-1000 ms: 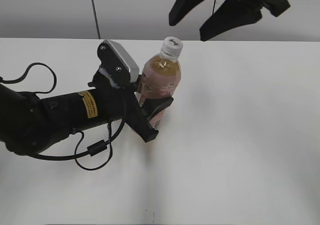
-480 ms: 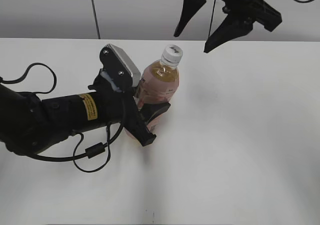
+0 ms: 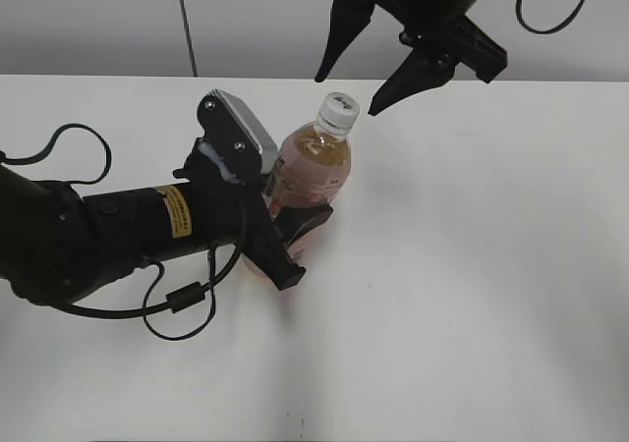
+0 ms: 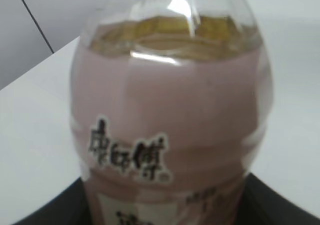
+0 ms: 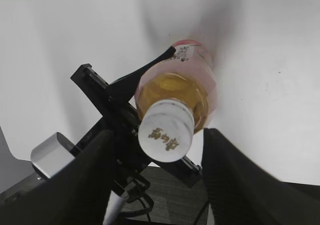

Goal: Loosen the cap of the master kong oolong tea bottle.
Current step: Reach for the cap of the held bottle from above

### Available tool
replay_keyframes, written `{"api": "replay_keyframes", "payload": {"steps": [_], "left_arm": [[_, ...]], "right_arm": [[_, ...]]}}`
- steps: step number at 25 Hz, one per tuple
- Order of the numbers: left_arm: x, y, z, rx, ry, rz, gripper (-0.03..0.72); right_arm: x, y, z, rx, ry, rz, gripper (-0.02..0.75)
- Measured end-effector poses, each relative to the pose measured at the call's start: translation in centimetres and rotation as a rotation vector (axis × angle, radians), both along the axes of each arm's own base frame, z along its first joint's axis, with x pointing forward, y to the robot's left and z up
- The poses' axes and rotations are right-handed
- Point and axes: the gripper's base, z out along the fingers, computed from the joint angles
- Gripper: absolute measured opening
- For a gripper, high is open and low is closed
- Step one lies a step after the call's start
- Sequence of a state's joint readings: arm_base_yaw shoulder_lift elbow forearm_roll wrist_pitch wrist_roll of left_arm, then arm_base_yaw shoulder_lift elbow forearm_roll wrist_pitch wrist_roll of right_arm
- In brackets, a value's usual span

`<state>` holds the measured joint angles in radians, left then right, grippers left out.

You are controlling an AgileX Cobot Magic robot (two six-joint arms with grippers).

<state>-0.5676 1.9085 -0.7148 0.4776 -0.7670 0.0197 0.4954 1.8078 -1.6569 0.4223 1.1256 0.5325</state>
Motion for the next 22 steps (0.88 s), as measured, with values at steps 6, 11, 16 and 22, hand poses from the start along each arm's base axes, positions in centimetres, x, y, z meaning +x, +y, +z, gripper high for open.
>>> {"api": "replay_keyframes", "payload": {"steps": [6,11,16,22], "left_arm": [[0.0,0.0,0.0,0.0,0.0,0.0,0.379],[0.0,0.0,0.0,0.0,0.0,0.0,0.379],[0.0,0.0,0.0,0.0,0.0,0.0,0.379],[0.0,0.0,0.0,0.0,0.0,0.0,0.379]], "right_arm": [[0.4,0.5,-0.9,0.021,0.033,-0.007,0.421],[0.5,0.5,-1.1,0.019,0.036,-0.007,0.42],[0.7,0.7,-1.8,0.013,0.054,-0.003,0.419],[0.8,0.8,-1.9,0.012,0.057,0.0,0.398]]}}
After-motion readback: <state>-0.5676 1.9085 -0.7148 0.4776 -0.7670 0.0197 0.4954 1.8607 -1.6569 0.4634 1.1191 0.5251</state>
